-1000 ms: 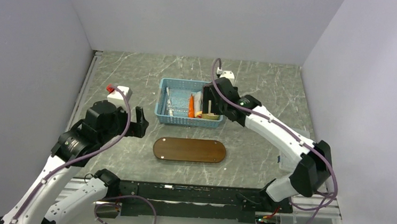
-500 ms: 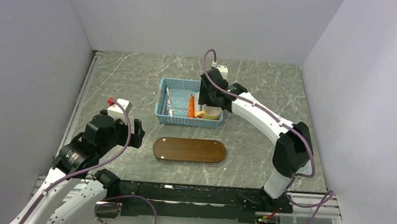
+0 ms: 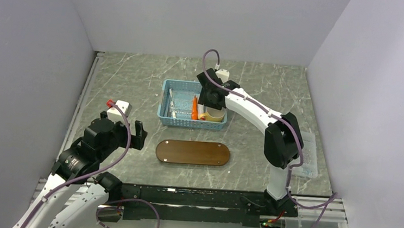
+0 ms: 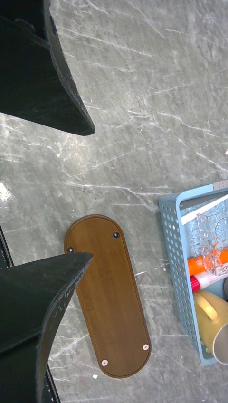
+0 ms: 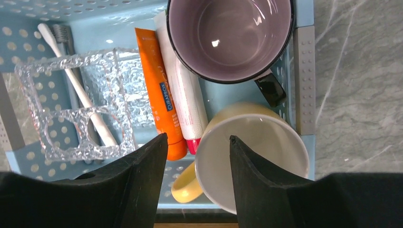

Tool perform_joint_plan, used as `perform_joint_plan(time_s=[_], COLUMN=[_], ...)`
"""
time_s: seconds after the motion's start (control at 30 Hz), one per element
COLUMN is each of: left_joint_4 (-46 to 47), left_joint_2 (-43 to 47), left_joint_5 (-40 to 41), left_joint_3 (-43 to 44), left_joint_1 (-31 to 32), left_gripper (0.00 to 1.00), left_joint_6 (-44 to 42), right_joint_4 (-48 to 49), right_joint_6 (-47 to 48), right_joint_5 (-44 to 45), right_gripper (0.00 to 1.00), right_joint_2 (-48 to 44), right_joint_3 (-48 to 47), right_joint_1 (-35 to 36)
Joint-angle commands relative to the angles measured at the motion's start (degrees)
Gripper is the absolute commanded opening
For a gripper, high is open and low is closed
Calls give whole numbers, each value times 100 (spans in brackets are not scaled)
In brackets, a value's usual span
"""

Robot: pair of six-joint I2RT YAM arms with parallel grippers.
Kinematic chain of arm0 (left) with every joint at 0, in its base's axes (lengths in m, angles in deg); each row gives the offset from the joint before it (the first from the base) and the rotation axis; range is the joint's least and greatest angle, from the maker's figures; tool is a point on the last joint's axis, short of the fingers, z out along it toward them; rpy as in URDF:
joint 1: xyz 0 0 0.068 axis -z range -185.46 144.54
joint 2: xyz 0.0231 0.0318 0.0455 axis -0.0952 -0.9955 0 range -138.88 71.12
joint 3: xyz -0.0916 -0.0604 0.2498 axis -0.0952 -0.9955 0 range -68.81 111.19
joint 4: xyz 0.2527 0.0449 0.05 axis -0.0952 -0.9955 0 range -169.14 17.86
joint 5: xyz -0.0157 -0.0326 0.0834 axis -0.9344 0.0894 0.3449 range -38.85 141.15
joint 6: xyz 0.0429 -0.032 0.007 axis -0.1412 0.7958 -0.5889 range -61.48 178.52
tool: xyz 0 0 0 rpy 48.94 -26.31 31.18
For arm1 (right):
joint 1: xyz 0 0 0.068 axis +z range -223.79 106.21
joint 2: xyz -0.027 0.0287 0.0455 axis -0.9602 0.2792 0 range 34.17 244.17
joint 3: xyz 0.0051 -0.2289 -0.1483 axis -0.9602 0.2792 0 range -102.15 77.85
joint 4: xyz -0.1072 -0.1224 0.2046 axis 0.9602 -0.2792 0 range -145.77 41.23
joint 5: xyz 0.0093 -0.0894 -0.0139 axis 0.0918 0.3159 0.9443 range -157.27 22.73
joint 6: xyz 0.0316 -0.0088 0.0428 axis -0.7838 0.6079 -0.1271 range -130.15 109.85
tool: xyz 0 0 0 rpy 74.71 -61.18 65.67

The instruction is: Prepare toiletry sets of a toothbrush and toothpaste on the tray

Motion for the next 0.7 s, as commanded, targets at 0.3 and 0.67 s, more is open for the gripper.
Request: perform_joint_plan(time_s=[0.3,0.67], left_joint_4=[224,224], left_joint_2=[81,42], left_joint_5=[5,23], left_joint_3=[-53,-44], left_joint_1=[-20,-21], left_gripper=[99,99], left_joint_6=[-26,-42], right_joint_4=[-600,-554], right_joint_6=[-867,-758], right_joint_5=[304,184], right_gripper=[42,11], right_joint_2=[641,677], right_joint_3=[-860,-738], right_joint_1=[-83,-95])
